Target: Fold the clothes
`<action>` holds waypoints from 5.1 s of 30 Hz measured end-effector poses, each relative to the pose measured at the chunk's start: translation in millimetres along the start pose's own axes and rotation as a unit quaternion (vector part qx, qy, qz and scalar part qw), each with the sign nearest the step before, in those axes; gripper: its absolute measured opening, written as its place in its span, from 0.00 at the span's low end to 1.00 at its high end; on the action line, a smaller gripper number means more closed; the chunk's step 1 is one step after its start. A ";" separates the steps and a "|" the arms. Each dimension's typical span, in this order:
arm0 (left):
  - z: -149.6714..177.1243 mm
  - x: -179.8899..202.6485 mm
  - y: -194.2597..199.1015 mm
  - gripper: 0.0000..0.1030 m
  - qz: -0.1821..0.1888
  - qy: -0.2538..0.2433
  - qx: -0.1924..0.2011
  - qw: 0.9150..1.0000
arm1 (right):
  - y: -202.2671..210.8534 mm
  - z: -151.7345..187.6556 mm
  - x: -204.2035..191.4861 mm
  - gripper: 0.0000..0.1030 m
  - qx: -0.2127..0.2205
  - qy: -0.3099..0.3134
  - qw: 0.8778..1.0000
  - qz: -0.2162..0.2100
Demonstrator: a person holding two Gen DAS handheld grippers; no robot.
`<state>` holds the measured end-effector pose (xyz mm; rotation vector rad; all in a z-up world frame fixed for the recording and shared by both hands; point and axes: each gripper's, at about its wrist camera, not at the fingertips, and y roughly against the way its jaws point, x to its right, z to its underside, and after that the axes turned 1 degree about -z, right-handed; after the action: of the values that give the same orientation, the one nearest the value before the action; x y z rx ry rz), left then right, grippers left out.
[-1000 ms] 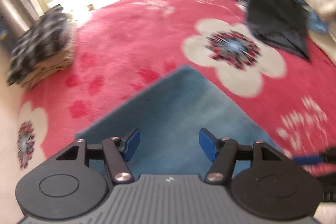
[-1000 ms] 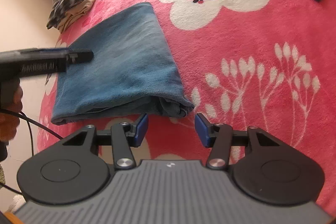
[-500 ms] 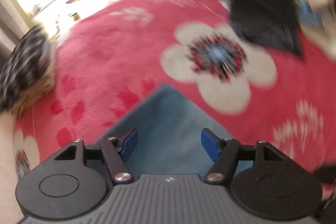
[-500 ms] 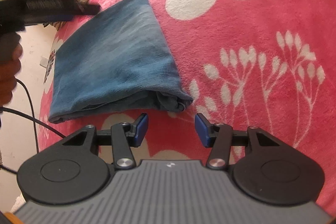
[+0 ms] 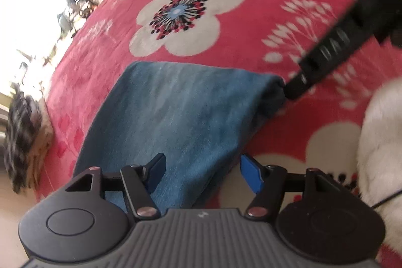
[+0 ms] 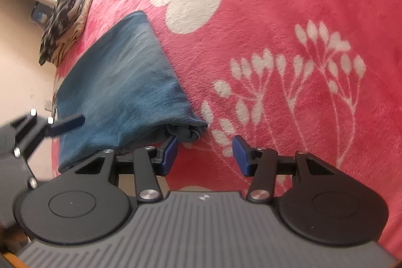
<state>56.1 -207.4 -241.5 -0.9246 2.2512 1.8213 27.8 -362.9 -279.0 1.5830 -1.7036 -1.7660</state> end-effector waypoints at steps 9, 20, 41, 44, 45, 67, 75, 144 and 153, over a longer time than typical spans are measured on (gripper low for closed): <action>-10.6 13.9 -12.5 0.34 -0.010 -0.056 0.026 0.998 | -0.4 3.4 -20.2 0.24 0.001 0.060 0.998 0.001; -8.7 -10.7 -0.6 0.09 0.023 0.038 0.060 0.997 | -13.0 -1.5 -38.6 0.06 0.008 0.127 0.992 0.000; -3.1 -28.8 6.4 0.08 0.050 0.094 0.087 0.991 | -26.6 14.8 -73.9 0.05 -0.028 0.302 0.949 0.086; -2.2 -30.5 6.5 0.08 0.054 0.096 0.089 0.990 | -32.0 15.7 -74.8 0.05 -0.023 0.313 0.945 0.088; -1.8 -31.4 6.3 0.08 0.056 0.099 0.090 0.989 | -30.3 16.1 -75.4 0.05 -0.017 0.316 0.945 0.085; -9.6 -40.7 -7.3 0.29 0.094 0.100 0.092 0.986 | -18.9 8.7 -69.9 0.05 0.041 0.280 0.959 0.030; -15.4 -42.5 -12.7 0.32 0.115 0.095 0.092 0.984 | 6.3 5.3 -57.5 0.06 0.042 0.287 0.957 0.020; 26.2 -35.7 -16.6 0.06 0.160 0.107 0.111 0.975 | -85.4 36.1 49.6 0.06 0.033 -0.496 0.824 -0.271; 32.0 -32.3 -21.8 0.06 0.160 0.093 0.109 0.977 | 30.0 -35.1 38.4 0.08 0.085 -0.197 0.965 -0.153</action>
<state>84.2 -167.7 -254.9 -0.7570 2.7886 1.6055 25.2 -421.4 -265.6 1.7349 -1.9062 -2.2679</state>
